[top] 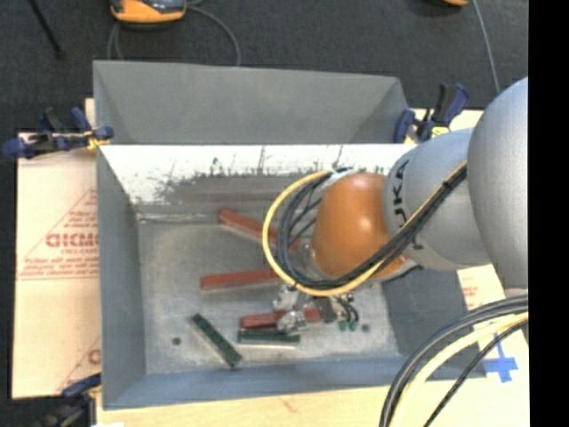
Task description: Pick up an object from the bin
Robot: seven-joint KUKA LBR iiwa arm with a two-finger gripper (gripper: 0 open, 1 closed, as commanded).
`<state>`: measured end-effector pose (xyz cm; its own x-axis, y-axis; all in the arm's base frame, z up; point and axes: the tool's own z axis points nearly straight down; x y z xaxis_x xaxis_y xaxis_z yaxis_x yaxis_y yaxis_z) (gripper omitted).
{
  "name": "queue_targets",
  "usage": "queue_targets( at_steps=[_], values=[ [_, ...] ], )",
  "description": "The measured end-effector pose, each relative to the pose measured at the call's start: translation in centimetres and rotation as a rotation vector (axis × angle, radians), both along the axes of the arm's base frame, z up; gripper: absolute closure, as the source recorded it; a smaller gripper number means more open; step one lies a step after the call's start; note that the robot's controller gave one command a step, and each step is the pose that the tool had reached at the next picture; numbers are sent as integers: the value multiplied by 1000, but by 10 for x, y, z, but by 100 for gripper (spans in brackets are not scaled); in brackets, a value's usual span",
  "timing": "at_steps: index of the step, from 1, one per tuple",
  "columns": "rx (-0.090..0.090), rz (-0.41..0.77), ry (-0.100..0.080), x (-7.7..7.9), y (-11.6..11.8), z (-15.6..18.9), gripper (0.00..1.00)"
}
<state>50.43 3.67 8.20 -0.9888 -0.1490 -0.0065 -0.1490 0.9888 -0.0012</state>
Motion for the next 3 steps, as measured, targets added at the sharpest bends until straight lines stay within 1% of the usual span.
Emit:
queue_targets(
  at_steps=[1,3],
  values=[
    [0,0,-1,0,0,3,100],
    [-1,1,4,0,-1,11,100]
  ],
)
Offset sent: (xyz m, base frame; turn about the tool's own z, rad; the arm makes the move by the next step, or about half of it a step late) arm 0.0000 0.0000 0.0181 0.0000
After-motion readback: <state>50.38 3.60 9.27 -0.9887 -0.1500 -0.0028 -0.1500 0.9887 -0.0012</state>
